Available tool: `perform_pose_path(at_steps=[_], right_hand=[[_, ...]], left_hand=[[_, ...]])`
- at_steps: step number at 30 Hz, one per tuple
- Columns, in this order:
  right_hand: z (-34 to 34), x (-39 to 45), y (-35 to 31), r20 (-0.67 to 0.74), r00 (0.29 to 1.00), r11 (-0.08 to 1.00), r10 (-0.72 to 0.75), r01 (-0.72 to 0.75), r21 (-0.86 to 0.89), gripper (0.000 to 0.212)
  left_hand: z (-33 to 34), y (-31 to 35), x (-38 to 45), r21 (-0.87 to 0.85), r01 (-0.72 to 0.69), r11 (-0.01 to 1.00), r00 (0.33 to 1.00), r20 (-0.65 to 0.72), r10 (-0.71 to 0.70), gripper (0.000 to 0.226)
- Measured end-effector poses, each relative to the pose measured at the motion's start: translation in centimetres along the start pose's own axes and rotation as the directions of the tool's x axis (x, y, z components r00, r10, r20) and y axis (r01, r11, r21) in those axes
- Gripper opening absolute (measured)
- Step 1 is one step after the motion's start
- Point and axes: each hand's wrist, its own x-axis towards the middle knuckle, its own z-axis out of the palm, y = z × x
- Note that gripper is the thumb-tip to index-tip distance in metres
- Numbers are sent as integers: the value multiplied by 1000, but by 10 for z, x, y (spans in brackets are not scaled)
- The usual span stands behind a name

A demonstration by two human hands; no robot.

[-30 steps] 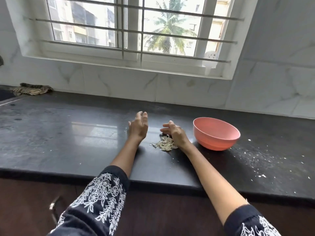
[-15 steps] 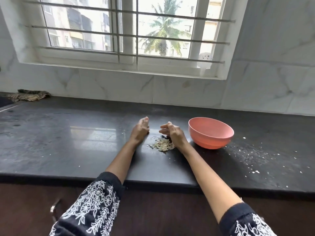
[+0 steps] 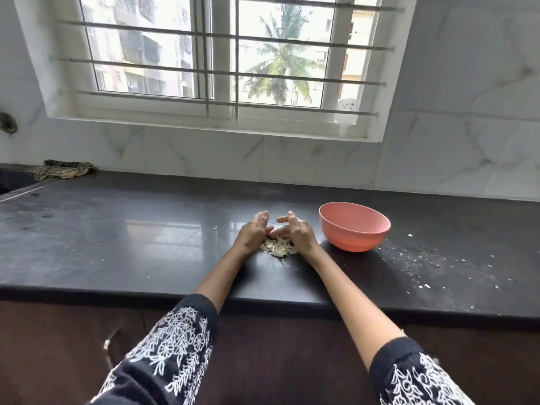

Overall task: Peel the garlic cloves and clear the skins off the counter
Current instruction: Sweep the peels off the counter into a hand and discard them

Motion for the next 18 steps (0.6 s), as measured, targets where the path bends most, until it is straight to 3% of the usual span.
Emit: perform_pose_path(at_steps=[3, 5, 10, 12, 14, 18], right_hand=[[-3, 1, 3, -87, 996, 992, -20, 30, 121, 41], [-4, 7, 6, -123, 992, 996, -11, 22, 90, 40], [1, 8, 2, 121, 992, 992, 39, -24, -126, 37], [3, 8, 2, 157, 988, 996, 5, 10, -91, 36], [2, 6, 2, 108, 994, 999, -24, 21, 34, 35], [-10, 0, 1, -146, 989, 960, -21, 61, 275, 40]], left_hand=[[-3, 3, -1, -233, -27, 972, 994, -108, 2, 42], [-7, 3, 2, -264, -29, 964, 986, -167, -17, 42], [-4, 1, -1, -314, 18, 949, 987, -146, -67, 44], [-4, -1, -1, -303, 12, 953, 989, -138, -56, 45], [-4, -4, 2, -308, 21, 951, 993, -107, -57, 46], [-1, 2, 0, -271, 23, 962, 999, -27, -32, 51]])
